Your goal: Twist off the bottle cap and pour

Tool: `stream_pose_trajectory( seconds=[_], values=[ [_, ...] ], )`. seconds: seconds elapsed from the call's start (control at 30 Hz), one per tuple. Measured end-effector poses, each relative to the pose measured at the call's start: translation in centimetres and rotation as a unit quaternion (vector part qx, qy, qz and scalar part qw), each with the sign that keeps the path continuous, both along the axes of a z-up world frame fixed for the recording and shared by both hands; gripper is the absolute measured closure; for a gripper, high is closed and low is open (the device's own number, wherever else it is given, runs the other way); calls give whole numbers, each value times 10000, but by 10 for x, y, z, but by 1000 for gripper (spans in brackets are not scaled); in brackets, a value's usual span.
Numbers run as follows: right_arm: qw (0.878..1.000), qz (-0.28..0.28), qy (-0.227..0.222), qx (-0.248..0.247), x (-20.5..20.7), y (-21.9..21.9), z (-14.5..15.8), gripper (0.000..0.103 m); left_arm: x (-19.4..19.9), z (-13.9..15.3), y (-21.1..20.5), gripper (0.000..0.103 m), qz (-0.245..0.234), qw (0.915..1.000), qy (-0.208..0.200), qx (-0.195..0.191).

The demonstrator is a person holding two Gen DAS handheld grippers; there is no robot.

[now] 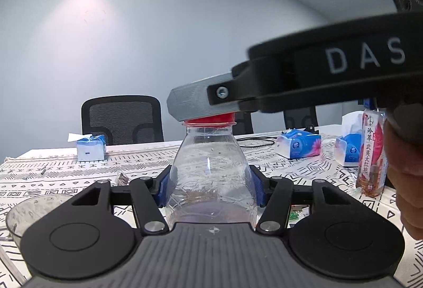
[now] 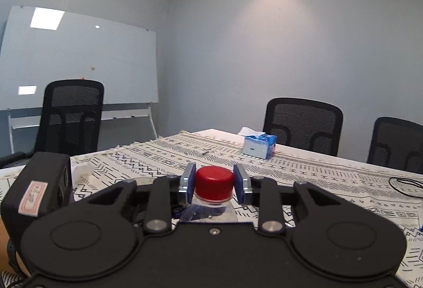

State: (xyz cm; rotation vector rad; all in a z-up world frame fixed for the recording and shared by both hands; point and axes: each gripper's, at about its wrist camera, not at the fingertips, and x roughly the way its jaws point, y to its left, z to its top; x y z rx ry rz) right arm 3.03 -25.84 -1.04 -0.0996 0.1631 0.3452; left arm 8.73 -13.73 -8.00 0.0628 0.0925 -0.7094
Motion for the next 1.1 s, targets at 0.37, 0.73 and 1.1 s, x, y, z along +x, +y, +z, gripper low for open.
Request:
stream_pose_trajectory(
  seconds=[0.37,0.73,1.1],
  values=[
    [9886,1497,-127,-76,22,-41,4,71,3,3,4,49,-100,9998,170,-81],
    [9925,1210,-21,193,34,-34,15,52,-4,-1,-3,46,-60,9999,-53,74],
    [9994,145,50,315,41,0,3,69,-10,-2,-2,46,34,10000,-85,31]
  ],
)
